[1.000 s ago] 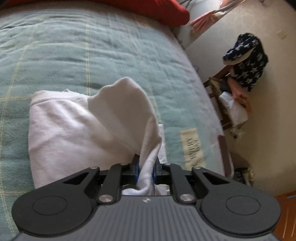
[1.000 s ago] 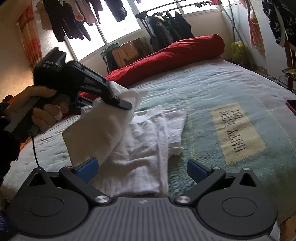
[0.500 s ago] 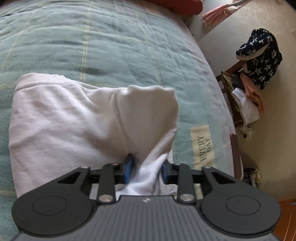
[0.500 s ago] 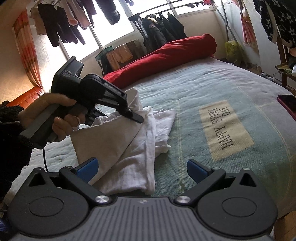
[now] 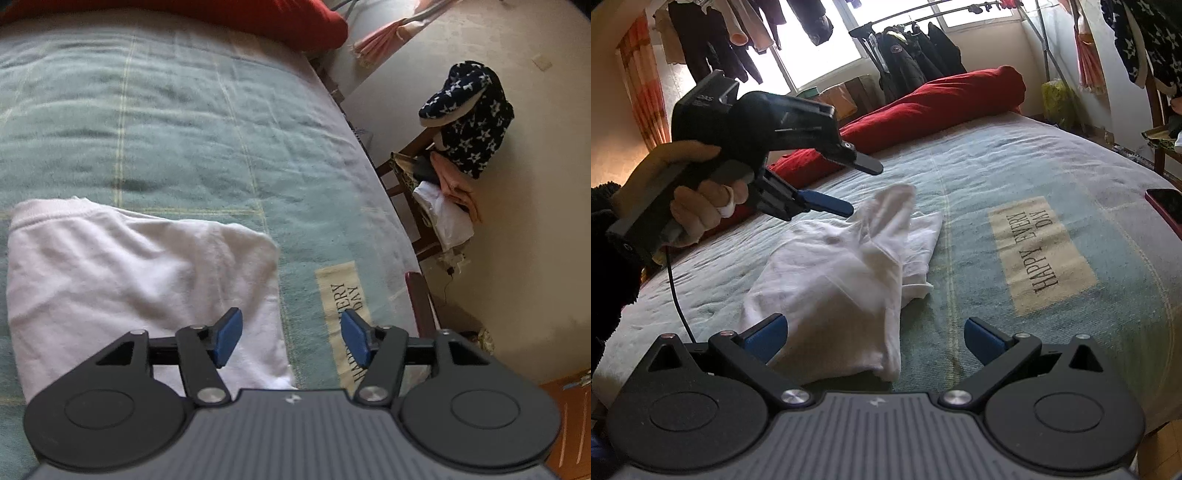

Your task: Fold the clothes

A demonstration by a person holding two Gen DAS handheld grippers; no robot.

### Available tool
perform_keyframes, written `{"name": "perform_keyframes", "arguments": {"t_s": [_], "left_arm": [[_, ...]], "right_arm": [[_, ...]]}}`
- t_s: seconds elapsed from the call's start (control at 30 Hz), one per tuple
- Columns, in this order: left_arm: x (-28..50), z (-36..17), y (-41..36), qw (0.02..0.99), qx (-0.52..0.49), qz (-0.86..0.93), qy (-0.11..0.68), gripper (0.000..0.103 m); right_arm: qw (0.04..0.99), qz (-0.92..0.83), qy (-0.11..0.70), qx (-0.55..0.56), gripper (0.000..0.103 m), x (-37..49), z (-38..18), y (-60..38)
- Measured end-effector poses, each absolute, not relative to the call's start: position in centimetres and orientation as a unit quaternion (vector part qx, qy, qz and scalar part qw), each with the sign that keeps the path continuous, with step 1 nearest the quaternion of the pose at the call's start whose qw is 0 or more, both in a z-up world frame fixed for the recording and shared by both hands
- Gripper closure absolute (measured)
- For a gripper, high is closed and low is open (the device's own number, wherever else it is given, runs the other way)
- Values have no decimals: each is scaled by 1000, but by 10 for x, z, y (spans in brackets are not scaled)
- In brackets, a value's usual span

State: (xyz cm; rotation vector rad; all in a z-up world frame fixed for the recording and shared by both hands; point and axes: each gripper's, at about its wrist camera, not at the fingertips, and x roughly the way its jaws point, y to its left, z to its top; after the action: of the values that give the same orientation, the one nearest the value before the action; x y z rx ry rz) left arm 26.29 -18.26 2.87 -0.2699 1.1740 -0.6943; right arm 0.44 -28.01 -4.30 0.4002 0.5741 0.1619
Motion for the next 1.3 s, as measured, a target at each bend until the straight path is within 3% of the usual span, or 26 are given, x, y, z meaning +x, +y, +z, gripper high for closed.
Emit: {"name": "perform_keyframes", "arguments": {"t_s": [0.3, 0.5, 0.77, 1.03, 1.3], "left_arm": [[236, 28, -134, 808, -25, -301, 506, 40], [237, 16, -93, 817, -62, -307, 484, 38], [266, -19, -77, 808, -120, -303, 491, 38], [288, -9, -69, 829, -129, -313, 446, 37], [318, -40, -73, 816, -148, -325, 455, 36]], "right_arm": [[937, 128, 269, 180, 0, 15, -35, -264], [929, 204, 261, 161, 0, 55, -36, -234], [931, 170, 297, 127, 0, 86, -78, -243], [952, 165, 251, 62, 0, 118, -34, -235], [932, 139, 330, 58, 0, 208, -66, -233]]}}
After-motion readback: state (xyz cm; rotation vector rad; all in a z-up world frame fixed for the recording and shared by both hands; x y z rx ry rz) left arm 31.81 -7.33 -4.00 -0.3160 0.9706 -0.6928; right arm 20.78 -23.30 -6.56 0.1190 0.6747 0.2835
